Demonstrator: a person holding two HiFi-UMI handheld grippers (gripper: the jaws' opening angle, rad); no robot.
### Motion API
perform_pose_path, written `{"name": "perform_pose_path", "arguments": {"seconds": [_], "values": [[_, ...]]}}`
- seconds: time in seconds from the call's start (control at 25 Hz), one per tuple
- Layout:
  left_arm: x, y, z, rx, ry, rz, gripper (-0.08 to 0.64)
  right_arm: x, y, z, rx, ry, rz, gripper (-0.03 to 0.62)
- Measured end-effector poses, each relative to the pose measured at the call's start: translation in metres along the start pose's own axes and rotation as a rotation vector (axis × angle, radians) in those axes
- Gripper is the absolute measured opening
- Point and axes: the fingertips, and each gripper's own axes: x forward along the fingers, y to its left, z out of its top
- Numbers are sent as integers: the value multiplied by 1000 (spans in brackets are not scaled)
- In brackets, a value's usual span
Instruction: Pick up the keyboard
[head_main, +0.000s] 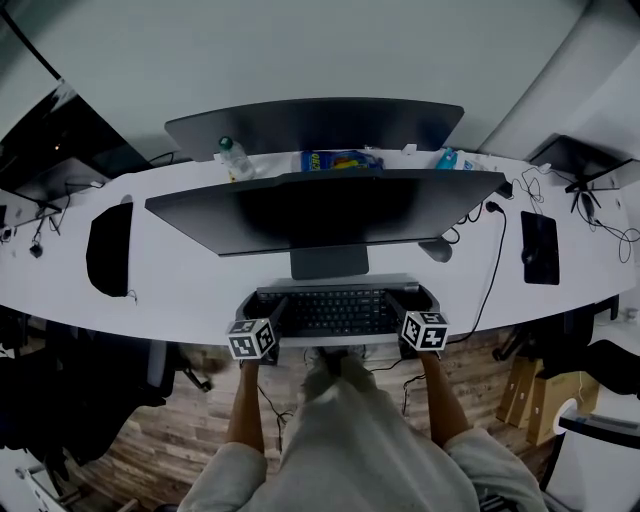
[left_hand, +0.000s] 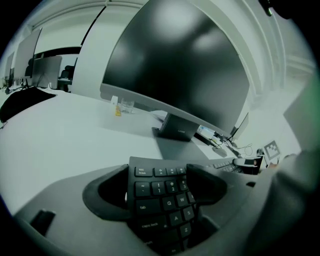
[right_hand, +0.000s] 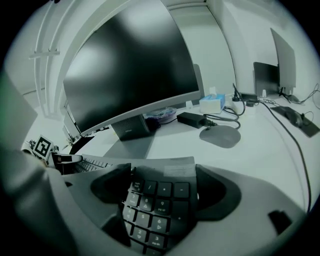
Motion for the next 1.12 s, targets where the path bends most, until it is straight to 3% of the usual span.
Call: {"name": "perform_pose_path", "arguments": {"seconds": [0.56, 1.12], "values": [[-49, -38, 75, 85, -238, -42, 337, -60, 22, 82, -109, -240, -1, 388], [-93, -49, 131, 115, -393, -41, 337, -90, 52, 150, -195, -383, 29, 390]]}}
